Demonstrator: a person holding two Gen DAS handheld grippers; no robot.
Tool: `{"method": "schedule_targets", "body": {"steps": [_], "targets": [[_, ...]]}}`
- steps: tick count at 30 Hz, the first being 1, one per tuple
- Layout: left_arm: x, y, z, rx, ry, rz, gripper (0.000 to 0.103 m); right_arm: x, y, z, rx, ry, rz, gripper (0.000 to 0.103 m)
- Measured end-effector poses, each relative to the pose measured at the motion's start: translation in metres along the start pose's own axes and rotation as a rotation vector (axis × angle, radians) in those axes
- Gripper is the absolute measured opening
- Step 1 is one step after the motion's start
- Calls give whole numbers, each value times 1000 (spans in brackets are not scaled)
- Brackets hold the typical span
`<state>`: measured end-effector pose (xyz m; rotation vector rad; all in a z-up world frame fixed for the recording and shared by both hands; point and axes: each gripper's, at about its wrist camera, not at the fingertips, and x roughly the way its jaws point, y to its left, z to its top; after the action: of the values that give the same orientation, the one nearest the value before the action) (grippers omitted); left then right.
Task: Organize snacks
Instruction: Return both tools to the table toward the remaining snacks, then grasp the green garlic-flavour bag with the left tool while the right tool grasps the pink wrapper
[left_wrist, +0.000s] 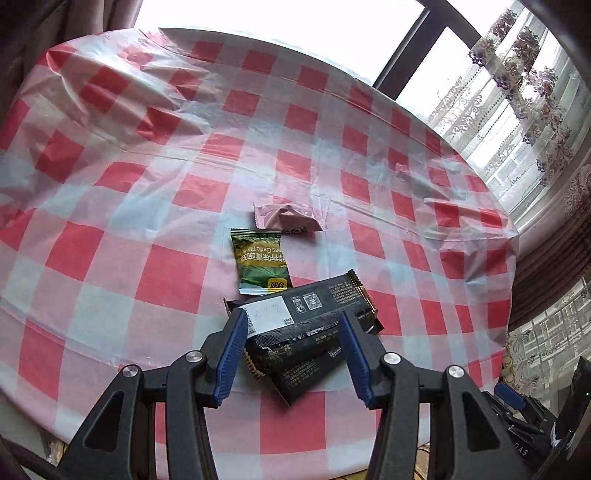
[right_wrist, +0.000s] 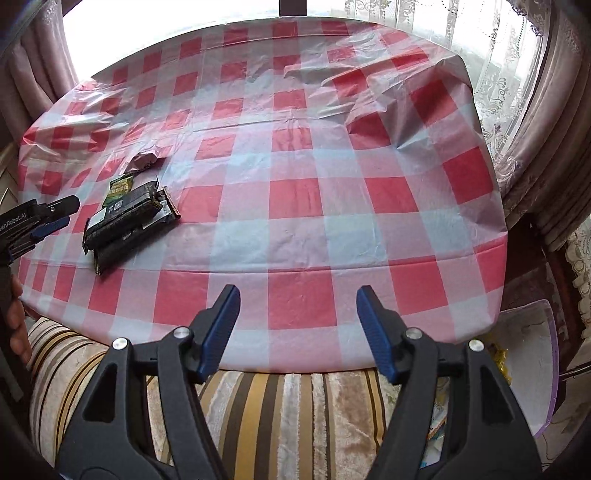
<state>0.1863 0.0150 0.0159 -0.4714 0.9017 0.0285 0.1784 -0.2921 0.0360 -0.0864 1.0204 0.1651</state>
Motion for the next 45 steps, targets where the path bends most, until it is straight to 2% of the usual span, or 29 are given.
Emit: {"method": "schedule_targets", "body": {"steps": [9, 15, 22, 24, 29, 32, 39, 42, 45], "targets": [[56, 11, 32, -16, 73, 103, 57, 12, 21, 22, -33, -36, 33, 71], [87, 2, 40, 52, 115, 201, 58, 21, 30, 37, -52, -63, 41, 75], [102, -14, 43, 169, 116, 292, 58, 33, 43, 59, -85, -79, 63, 77], [104, -18, 43, 216, 107, 331, 49, 37, 49, 67, -98, -82, 71, 78], [101, -12, 44, 218, 95, 299, 41, 48, 69, 88, -150, -91, 109, 80], [93, 0, 46, 160, 85, 248, 40, 56, 86, 102, -192, -97, 139, 84], [67, 40, 47, 14, 29, 204, 40, 83, 128, 130, -239, -67, 218, 85], [54, 53, 43, -26, 4, 193, 40, 95, 151, 138, -320, -66, 236, 85], [46, 63, 39, -53, -9, 186, 40, 106, 176, 144, -478, -65, 222, 85]]}}
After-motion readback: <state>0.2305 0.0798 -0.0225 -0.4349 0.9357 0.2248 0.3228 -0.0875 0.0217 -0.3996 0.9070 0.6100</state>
